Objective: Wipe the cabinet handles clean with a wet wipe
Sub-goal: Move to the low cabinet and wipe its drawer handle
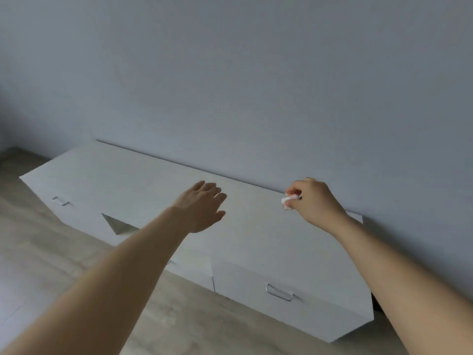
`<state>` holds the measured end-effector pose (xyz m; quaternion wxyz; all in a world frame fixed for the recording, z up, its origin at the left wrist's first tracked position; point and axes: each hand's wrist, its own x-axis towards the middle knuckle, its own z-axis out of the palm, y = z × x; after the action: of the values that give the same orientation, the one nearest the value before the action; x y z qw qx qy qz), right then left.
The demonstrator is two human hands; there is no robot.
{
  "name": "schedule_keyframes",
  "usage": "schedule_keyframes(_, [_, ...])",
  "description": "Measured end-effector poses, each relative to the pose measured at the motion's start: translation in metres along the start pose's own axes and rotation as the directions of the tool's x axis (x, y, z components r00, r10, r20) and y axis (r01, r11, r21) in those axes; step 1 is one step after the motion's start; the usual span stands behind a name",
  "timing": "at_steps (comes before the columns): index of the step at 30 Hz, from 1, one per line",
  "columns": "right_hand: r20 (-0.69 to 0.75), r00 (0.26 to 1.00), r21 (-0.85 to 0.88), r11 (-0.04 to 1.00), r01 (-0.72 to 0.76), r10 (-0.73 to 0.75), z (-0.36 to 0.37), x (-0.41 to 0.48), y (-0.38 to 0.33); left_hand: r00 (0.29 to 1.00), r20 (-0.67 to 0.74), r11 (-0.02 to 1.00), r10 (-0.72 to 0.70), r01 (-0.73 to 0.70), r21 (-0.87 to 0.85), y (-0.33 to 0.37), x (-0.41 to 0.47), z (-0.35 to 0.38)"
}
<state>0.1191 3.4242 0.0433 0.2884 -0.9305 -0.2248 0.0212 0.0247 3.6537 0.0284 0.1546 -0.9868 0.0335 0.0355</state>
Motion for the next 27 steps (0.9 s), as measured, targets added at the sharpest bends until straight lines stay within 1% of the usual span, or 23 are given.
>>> schedule_keyframes(4, [0.012, 0.991, -0.02, 0.99, -0.136, 0.136, 0.046, -0.006, 0.011, 0.988, 0.002, 0.987, 0.157, -0.156, -0.043, -0.007, 0.024, 0.048])
schedule_keyframes(8, [0.064, 0.971, -0.045, 0.973, -0.228, 0.231, 0.08, -0.027, 0.029, 0.96, -0.006, 0.956, 0.28, -0.279, -0.094, 0.006, 0.032, 0.091])
schedule_keyframes(13, [0.127, 0.935, -0.04, 0.944, -0.328, 0.331, 0.122, -0.047, 0.072, 0.927, -0.056, 0.904, 0.371, -0.374, -0.205, 0.046, 0.039, 0.153])
schedule_keyframes(15, [0.125, 0.931, -0.043, 0.94, -0.34, 0.342, 0.149, -0.055, 0.096, 0.921, -0.045, 0.901, 0.386, -0.387, -0.195, 0.068, 0.044, 0.185])
schedule_keyframes(18, [0.102, 0.932, -0.029, 0.937, -0.348, 0.349, 0.201, -0.065, 0.138, 0.911, -0.114, 0.894, 0.397, -0.411, -0.176, 0.103, 0.051, 0.246])
schedule_keyframes(21, [0.068, 0.928, 0.014, 0.93, -0.368, 0.367, 0.26, -0.079, 0.185, 0.885, -0.272, 0.891, 0.377, -0.427, -0.156, 0.134, 0.06, 0.324])
schedule_keyframes(24, [0.0, 0.92, 0.049, 0.919, -0.391, 0.392, 0.316, -0.094, 0.233, 0.839, -0.38, 0.883, 0.39, -0.457, -0.102, 0.164, 0.069, 0.398])
schedule_keyframes(27, [-0.085, 0.922, 0.104, 0.923, -0.369, 0.378, 0.367, -0.108, 0.276, 0.814, -0.437, 0.9, 0.382, -0.435, -0.025, 0.189, 0.083, 0.463])
